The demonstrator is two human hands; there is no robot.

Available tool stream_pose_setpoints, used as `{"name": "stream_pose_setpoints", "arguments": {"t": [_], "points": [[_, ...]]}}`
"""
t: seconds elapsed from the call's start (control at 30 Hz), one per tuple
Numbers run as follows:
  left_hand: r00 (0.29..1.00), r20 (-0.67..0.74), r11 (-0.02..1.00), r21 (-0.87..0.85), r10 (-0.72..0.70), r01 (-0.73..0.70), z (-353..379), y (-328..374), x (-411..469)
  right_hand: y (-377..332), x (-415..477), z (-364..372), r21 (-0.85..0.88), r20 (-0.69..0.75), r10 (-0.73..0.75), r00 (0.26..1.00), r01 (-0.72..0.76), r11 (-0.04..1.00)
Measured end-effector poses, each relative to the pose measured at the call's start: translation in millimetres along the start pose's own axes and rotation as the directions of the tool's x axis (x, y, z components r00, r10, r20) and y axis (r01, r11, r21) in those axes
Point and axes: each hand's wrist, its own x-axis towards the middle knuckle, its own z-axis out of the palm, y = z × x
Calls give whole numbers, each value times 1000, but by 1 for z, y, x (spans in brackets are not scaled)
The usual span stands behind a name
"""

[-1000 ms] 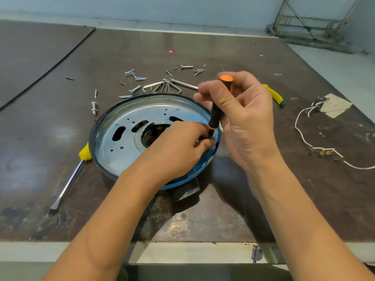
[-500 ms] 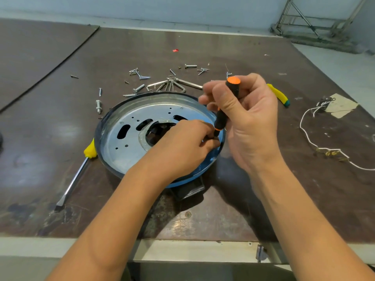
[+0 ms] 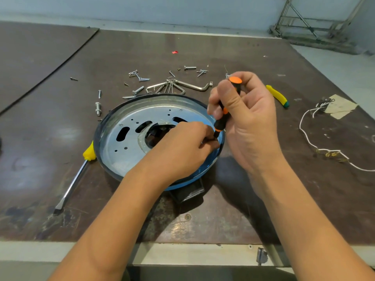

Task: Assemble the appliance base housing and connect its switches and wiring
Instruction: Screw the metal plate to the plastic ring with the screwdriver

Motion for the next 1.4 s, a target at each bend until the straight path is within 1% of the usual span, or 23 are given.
{"name": "stream_pose_setpoints", "arguments": {"t": [0.1, 0.17, 0.3, 0.4, 0.47, 0.53, 0.63, 0.67, 0.73, 0.8, 0.83, 0.93, 1.03, 1.13, 1.2, 1.33, 1.4], "points": [[1000, 7, 1000, -15, -8, 8, 0, 0, 0, -4, 0, -2, 60, 47, 71, 996, -74, 995], [1000, 12, 1000, -22, -8, 9, -1, 1, 0, -7, 0, -5, 45, 59, 67, 996, -69, 997], [1000, 20, 1000, -24, -15, 16, 0, 1, 2, -8, 3, -3, -14, 12, 10, 1000, -10, 1000], [1000, 5, 1000, -19, -21, 22, 1, 0, 1, -5, 2, 1, 28, -54, -3, 999, 5, 1000], [1000, -5, 999, -23, -24, 24, 1, -1, 1, -3, 1, 5, 1, -76, 1, 997, -1, 1000], [1000, -1, 999, -36, -28, 28, 1, -1, 1, -3, 1, 7, -29, -27, 18, 999, -18, 999], [999, 7, 998, -43, -35, 35, 0, -1, 1, -6, 1, 0, 42, 44, 89, 995, -91, 995], [999, 8, 998, -43, -35, 35, 0, 0, 1, -7, 1, -1, 29, 63, 90, 994, -92, 995], [999, 6, 998, -51, -32, 32, 0, 1, 1, -7, 0, -2, -30, 67, 48, 997, -46, 998], [1000, 5, 999, -45, -29, 29, 0, 1, 1, -4, 0, 0, -73, -4, -27, 1000, 26, 997], [1000, 5, 999, -37, -28, 29, 0, 1, 1, -3, 0, 1, -73, -30, -41, 999, 39, 997], [1000, -9, 999, -40, -26, 25, 1, 0, 0, 0, -2, 3, -90, 10, -21, 1000, 22, 996], [1000, -9, 999, -49, -14, 13, 0, 0, 0, -4, -2, 0, -2, 65, 48, 997, -48, 999], [1000, 8, 999, -45, -10, 11, -1, 2, 1, -8, -1, -4, -36, 93, 23, 995, -19, 999], [1000, 3, 999, -45, -6, 6, -2, 3, 0, -8, -1, -1, -44, 74, -6, 997, 9, 999], [1000, -6, 1000, -26, -12, 12, -1, 4, -2, -6, 0, 1, -51, -22, -40, 999, 39, 998], [1000, -2, 999, -41, -22, 22, -1, 2, -2, -5, 0, 2, -43, 4, -19, 1000, 19, 999]]}}
